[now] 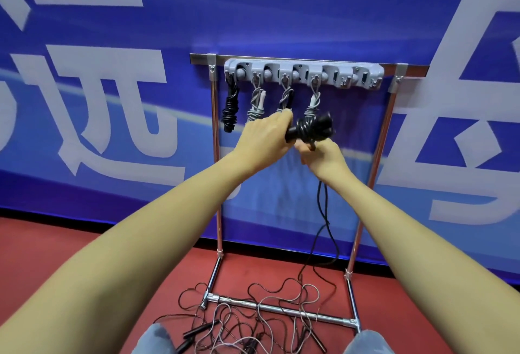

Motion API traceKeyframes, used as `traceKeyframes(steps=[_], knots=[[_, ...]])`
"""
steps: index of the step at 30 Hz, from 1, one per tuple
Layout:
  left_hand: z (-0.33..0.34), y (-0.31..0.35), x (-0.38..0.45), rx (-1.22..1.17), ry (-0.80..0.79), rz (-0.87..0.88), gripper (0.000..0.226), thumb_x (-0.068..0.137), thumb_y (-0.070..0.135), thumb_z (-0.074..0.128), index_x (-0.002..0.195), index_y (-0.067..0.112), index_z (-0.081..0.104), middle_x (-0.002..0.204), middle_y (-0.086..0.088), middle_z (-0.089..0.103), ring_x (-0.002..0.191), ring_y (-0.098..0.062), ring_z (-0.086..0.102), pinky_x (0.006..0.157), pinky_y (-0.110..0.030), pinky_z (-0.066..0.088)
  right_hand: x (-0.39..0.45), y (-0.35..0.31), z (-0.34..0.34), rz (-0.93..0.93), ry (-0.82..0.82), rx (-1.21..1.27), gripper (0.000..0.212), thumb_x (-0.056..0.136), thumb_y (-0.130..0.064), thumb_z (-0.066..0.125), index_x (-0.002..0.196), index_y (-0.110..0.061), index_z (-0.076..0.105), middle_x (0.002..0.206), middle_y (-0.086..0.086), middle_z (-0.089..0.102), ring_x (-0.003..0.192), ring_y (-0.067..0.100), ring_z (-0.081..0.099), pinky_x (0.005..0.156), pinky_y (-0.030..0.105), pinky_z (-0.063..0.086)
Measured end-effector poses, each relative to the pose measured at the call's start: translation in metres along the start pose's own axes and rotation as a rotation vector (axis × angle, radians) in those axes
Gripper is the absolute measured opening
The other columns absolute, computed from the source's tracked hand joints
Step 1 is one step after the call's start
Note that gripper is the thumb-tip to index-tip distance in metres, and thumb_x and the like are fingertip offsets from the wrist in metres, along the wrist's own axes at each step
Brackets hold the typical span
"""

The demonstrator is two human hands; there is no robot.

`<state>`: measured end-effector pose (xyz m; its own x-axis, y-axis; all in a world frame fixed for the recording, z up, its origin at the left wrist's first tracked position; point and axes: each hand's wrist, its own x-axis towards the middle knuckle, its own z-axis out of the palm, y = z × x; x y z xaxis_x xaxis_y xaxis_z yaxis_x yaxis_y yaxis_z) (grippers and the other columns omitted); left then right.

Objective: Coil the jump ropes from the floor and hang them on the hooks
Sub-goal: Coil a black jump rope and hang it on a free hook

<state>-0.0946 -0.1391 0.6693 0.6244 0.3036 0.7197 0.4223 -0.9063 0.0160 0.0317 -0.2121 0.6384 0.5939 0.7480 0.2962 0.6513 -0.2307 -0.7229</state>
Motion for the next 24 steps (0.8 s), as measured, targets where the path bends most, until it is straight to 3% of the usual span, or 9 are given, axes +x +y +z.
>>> traceKeyframes(steps=[4, 8, 10, 13, 16, 19, 20, 22, 24], knots=[[0.005, 0.006, 0.008, 0.025, -0.124, -0.307, 0.024, 0.094, 0.023, 0.05, 0.107, 0.004, 0.044, 0.097, -0.018, 0.063, 0.089, -0.04, 0.058, 0.062, -0.036, 0.033, -0.007, -0.004, -0.001, -0.097, -0.023, -0.085, 0.032, 0.086, -0.028, 0.056, 0.062, -0.007, 0.051, 0.072, 0.009, 0.068, 0.062, 0.025, 0.058, 0.067, 0.041, 0.051], [0.015, -0.003, 0.004, 0.07, -0.219, -0.412, 0.023, 0.094, 0.014, 0.049, 0.113, 0.002, 0.043, 0.106, -0.02, 0.061, 0.096, -0.039, 0.059, 0.064, -0.036, 0.036, -0.011, -0.013, 0.0, -0.121, -0.07, -0.12, 0.027, 0.08, -0.018, 0.055, 0.06, 0.0, 0.059, 0.06, 0.009, 0.063, 0.054, 0.026, 0.052, 0.062, 0.043, 0.056], [0.018, -0.007, 0.001, 0.105, -0.256, -0.422, 0.021, 0.094, 0.011, 0.048, 0.113, 0.002, 0.044, 0.107, -0.018, 0.061, 0.097, -0.038, 0.059, 0.064, -0.036, 0.035, -0.014, -0.02, -0.003, -0.153, -0.074, -0.198, 0.025, 0.077, -0.015, 0.055, 0.065, 0.007, 0.059, 0.055, 0.01, 0.053, 0.055, 0.026, 0.044, 0.055, 0.036, 0.044], [0.017, -0.012, -0.003, 0.225, -0.321, -0.376, 0.019, 0.092, 0.005, 0.047, 0.111, 0.003, 0.047, 0.109, -0.015, 0.061, 0.097, -0.034, 0.06, 0.064, -0.035, 0.034, -0.018, -0.023, -0.006, -0.301, -0.061, -0.439, 0.029, 0.08, -0.017, 0.055, 0.057, -0.003, 0.046, 0.055, 0.008, 0.043, 0.062, 0.028, 0.04, 0.05, 0.03, 0.026], [0.015, -0.015, -0.006, 0.375, -0.429, -0.268, 0.023, 0.089, -0.001, 0.047, 0.11, 0.004, 0.053, 0.11, -0.011, 0.062, 0.097, -0.031, 0.061, 0.064, -0.033, 0.034, -0.018, -0.02, -0.004, -0.605, 0.025, -0.763, 0.012, 0.086, -0.016, 0.05, 0.079, -0.011, 0.059, 0.073, 0.006, 0.059, 0.075, 0.033, 0.058, 0.051, 0.029, 0.024], [0.014, -0.017, -0.011, 0.497, -0.491, -0.111, 0.023, 0.089, 0.002, 0.048, 0.108, 0.01, 0.059, 0.107, -0.006, 0.065, 0.095, -0.028, 0.064, 0.063, -0.031, 0.036, -0.02, -0.018, 0.001, -0.86, 0.141, -0.749, 0.02, 0.066, -0.001, 0.051, 0.08, -0.012, 0.06, 0.059, 0.0, 0.058, 0.043, 0.025, 0.055, 0.046, 0.015, 0.005], [0.014, -0.019, -0.012, 0.537, -0.499, -0.052, 0.022, 0.089, 0.003, 0.048, 0.106, 0.011, 0.06, 0.104, -0.004, 0.065, 0.093, -0.028, 0.064, 0.063, -0.031, 0.037, -0.019, -0.019, 0.001, -0.879, 0.191, -0.72, 0.021, 0.066, -0.003, 0.048, 0.082, -0.013, 0.056, 0.057, 0.0, 0.055, 0.039, 0.024, 0.051, 0.048, 0.014, 0.002], [0.01, -0.019, -0.013, 0.629, -0.537, 0.057, 0.02, 0.088, 0.002, 0.048, 0.1, 0.01, 0.061, 0.094, -0.003, 0.062, 0.091, -0.027, 0.063, 0.063, -0.029, 0.037, -0.018, -0.02, 0.006, -0.783, 0.262, -0.676, 0.019, 0.077, -0.008, 0.042, 0.094, -0.012, 0.049, 0.067, 0.004, 0.057, 0.05, 0.03, 0.055, 0.042, 0.021, 0.01], [0.009, -0.02, -0.015, 0.691, -0.577, 0.15, 0.019, 0.086, -0.001, 0.048, 0.093, 0.01, 0.061, 0.078, 0.0, 0.052, 0.089, -0.027, 0.063, 0.055, -0.026, 0.032, -0.018, -0.027, 0.008, -0.493, 0.18, -0.538, 0.014, 0.086, -0.014, 0.051, 0.1, -0.012, 0.049, 0.08, 0.007, 0.059, 0.069, 0.035, 0.054, 0.05, 0.033, 0.03]])
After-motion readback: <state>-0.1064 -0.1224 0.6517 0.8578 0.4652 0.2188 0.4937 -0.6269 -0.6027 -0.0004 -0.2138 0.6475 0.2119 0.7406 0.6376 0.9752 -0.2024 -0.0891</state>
